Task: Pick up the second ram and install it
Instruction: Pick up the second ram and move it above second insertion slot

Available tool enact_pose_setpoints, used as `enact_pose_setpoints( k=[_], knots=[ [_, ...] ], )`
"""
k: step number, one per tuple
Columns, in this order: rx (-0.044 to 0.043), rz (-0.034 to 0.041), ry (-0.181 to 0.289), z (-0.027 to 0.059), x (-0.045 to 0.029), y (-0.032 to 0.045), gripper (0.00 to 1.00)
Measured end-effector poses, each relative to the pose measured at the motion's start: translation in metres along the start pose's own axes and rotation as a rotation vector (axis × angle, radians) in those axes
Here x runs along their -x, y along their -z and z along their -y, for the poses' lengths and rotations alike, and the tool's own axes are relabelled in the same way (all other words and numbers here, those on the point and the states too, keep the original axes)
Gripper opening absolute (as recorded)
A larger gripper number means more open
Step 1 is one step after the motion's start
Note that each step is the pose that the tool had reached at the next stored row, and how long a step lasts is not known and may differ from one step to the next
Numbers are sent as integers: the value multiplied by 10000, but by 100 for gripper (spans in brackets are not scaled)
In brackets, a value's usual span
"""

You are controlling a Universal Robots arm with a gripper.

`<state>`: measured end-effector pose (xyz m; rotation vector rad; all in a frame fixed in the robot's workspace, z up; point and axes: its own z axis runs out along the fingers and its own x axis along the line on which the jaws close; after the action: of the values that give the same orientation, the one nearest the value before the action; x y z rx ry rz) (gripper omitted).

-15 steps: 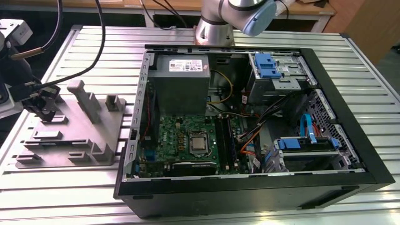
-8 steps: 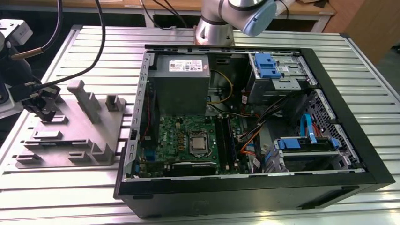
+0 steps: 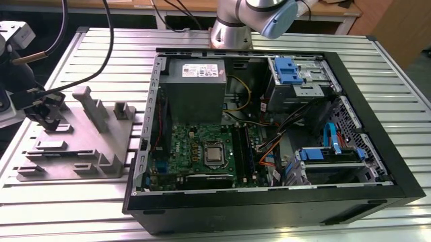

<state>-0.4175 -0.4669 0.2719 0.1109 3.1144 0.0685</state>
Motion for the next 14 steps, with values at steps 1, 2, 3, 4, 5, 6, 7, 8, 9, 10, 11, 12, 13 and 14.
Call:
enact_pose_setpoints(
  k=[1, 2, 3, 4, 5, 6, 7, 8, 9, 10, 11, 12, 13, 14],
  knots=[
    [2, -5, 94, 0, 0, -2, 10],
    [5, -12, 243, 0, 0, -4, 10],
    [10, -20, 429, 0, 0, -7, 10],
    [13, -28, 602, 0, 0, -10, 10],
    [17, -36, 787, 1, 0, -13, 10],
    [21, -44, 968, 1, 0, -16, 10],
    [25, -53, 1152, 1, 0, -20, 10],
    [30, -61, 1333, 1, -1, -24, 10],
    [34, -68, 1510, 1, -1, -28, 10],
    [38, -77, 1698, 2, -1, -32, 10],
    [42, -85, 1876, 2, -1, -37, 10],
    [46, -93, 2067, 2, -1, -42, 10],
    [51, -101, 2247, 2, -1, -47, 10],
    [55, -109, 2431, 2, -1, -52, 10]
  ],
)
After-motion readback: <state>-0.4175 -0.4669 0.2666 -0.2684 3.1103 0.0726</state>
